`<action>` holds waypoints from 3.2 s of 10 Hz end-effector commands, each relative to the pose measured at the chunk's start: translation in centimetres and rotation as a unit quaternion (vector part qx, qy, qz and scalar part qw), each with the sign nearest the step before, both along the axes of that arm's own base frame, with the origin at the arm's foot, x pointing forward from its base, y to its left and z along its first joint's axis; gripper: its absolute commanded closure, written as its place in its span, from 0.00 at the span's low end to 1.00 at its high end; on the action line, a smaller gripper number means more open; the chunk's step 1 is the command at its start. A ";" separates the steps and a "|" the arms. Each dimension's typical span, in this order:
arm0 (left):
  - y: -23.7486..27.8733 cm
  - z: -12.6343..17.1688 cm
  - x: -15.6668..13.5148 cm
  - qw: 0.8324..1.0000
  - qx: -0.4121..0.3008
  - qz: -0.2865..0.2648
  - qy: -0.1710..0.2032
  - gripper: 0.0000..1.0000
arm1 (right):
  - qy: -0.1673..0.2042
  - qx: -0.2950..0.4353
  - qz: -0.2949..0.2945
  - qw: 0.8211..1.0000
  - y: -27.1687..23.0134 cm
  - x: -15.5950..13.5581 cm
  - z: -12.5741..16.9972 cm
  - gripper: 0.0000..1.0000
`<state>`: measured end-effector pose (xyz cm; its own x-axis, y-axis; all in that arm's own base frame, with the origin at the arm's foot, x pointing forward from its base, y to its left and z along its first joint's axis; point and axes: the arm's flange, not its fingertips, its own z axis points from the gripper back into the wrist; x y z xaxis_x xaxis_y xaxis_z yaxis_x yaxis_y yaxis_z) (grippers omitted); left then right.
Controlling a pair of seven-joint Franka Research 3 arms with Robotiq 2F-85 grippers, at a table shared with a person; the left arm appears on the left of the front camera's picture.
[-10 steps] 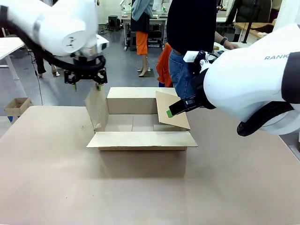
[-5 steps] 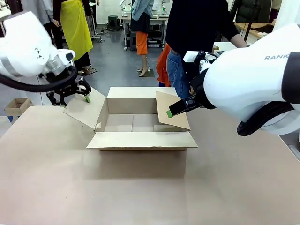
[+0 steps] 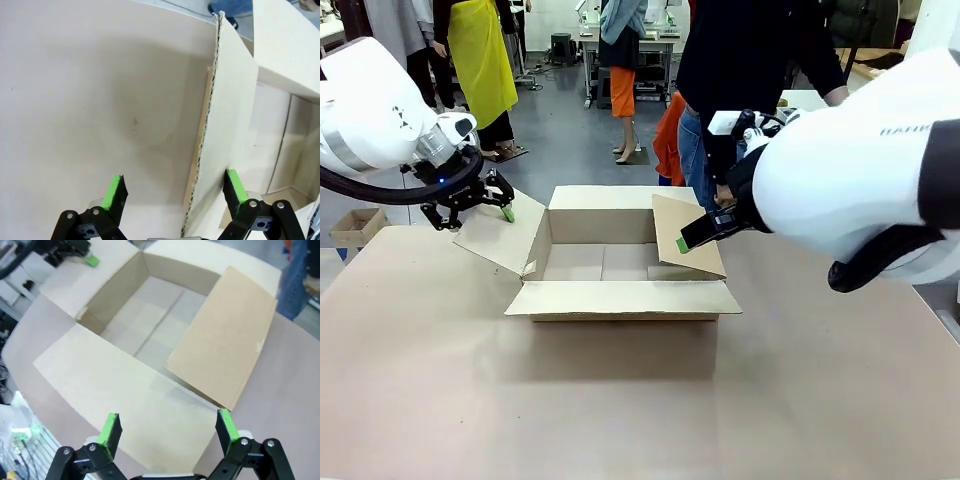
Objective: Pack the gift set into the box.
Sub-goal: Place both hands on the side flaps of the Package Box and spread them outward.
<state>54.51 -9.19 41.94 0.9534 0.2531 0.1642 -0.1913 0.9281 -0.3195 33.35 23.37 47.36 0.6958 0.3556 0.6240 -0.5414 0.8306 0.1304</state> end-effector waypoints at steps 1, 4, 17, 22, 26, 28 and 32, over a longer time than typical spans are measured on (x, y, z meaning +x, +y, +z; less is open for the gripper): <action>-0.3 0.4 -0.2 1.000 0.011 0.009 0.002 0.00 | 0.076 -0.107 -0.017 0.991 5.6 3.8 4.6 0.00; -0.3 0.4 -0.2 1.000 0.011 0.009 0.002 0.00 | 0.113 -0.264 -0.104 0.952 13.7 7.2 6.8 0.00; -0.3 0.4 -0.2 1.000 0.011 0.009 0.002 0.00 | 0.087 -0.320 -0.251 0.909 16.9 20.2 -6.8 0.00; -0.3 0.4 -0.2 1.000 0.011 0.009 0.002 0.00 | 0.077 -0.373 -0.285 0.880 14.6 19.8 -6.5 0.00; -0.3 0.4 -0.2 1.000 0.011 0.009 0.002 0.00 | 0.086 -0.359 -0.293 0.882 10.9 18.3 -3.9 0.00; -0.3 0.4 -0.2 1.000 0.011 0.009 0.002 0.00 | 0.100 -0.323 -0.300 0.892 7.1 17.6 -2.6 0.00; -0.3 0.4 -0.2 1.000 0.011 0.009 0.002 0.00 | 0.129 -0.192 -0.311 0.922 -3.2 16.4 -2.7 0.00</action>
